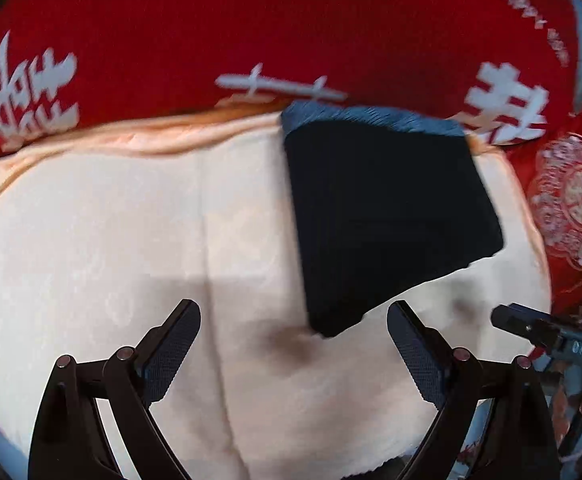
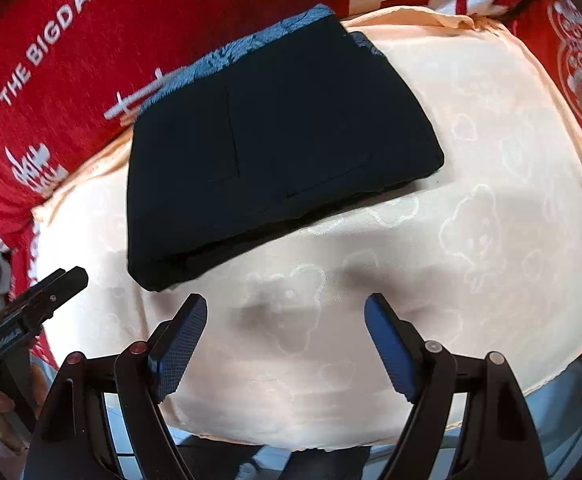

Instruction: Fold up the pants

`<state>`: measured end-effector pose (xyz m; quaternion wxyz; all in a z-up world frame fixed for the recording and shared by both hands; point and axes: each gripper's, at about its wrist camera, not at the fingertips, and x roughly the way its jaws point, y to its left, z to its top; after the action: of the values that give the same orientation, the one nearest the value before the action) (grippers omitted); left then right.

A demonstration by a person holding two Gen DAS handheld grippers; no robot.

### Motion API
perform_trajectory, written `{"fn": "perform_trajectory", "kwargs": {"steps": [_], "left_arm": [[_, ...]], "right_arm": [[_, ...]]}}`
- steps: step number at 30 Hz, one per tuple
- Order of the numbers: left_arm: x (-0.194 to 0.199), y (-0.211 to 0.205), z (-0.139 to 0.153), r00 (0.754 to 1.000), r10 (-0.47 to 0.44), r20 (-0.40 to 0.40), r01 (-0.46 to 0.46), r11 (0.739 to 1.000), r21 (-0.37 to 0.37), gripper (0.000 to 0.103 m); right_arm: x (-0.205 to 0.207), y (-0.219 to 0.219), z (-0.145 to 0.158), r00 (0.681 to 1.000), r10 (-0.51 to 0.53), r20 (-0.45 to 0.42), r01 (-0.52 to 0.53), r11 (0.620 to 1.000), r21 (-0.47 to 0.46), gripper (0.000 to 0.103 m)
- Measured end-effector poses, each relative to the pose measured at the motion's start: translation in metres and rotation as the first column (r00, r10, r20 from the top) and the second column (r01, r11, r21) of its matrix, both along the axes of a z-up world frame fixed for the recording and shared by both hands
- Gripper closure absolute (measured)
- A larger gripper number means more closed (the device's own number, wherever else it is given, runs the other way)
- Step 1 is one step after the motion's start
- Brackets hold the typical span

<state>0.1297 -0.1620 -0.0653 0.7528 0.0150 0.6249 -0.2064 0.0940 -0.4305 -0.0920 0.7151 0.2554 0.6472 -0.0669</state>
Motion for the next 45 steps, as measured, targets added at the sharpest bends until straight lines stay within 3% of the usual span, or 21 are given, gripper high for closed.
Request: {"fn": "perform_trajectory", "kwargs": {"steps": [3, 5, 8, 10, 15, 25, 33, 42, 45], "left_arm": [[0.005, -0.007, 0.001, 0.999, -0.038, 0.006, 0.038, 0.999, -0.009, 0.008], [0.011, -0.008, -0.001, 0.999, -0.031, -0.042, 0.029, 0.998, -0.046, 0.008], [0.025, -0.012, -0.011, 0.993, 0.007, -0.12, -0.018, 0.996, -0.087, 0.008], [0.032, -0.015, -0.017, 0.991, 0.039, -0.129, -0.048, 0.997, -0.068, 0.001], [0.05, -0.025, -0.03, 0.983, 0.121, -0.14, -0.127, 0.991, -0.036, 0.0], [0.078, -0.054, -0.066, 0.981, 0.124, -0.152, -0.114, 0.991, 0.07, 0.0], [0.099, -0.054, -0.094, 0.965, 0.098, -0.244, -0.106, 0.994, -0.021, 0.0], [0.117, -0.054, -0.116, 0.958, 0.044, -0.283, -0.089, 0.985, -0.149, 0.0], [0.119, -0.063, -0.124, 0.955, 0.039, -0.294, -0.094, 0.98, -0.176, 0.0]], "right_arm": [[-0.004, -0.013, 0.002, 0.999, -0.042, 0.033, 0.041, 0.998, 0.042, 0.019], [-0.004, -0.019, 0.004, 0.997, -0.049, 0.056, 0.046, 0.997, 0.055, 0.019], [-0.001, -0.032, 0.006, 0.997, -0.034, 0.066, 0.03, 0.998, 0.059, 0.009], [0.001, -0.044, 0.009, 0.996, -0.029, 0.081, 0.023, 0.997, 0.079, 0.008], [0.017, -0.077, 0.003, 0.998, 0.003, 0.061, -0.006, 0.998, 0.063, 0.008], [0.062, -0.137, -0.031, 0.998, 0.04, 0.041, -0.046, 0.987, 0.155, 0.008], [0.099, -0.16, -0.066, 0.993, 0.104, 0.063, -0.119, 0.94, 0.32, 0.008], [0.116, -0.174, -0.105, 0.988, 0.14, 0.064, -0.153, 0.867, 0.474, 0.005], [0.122, -0.175, -0.114, 0.987, 0.151, 0.056, -0.159, 0.865, 0.477, 0.004]]}}
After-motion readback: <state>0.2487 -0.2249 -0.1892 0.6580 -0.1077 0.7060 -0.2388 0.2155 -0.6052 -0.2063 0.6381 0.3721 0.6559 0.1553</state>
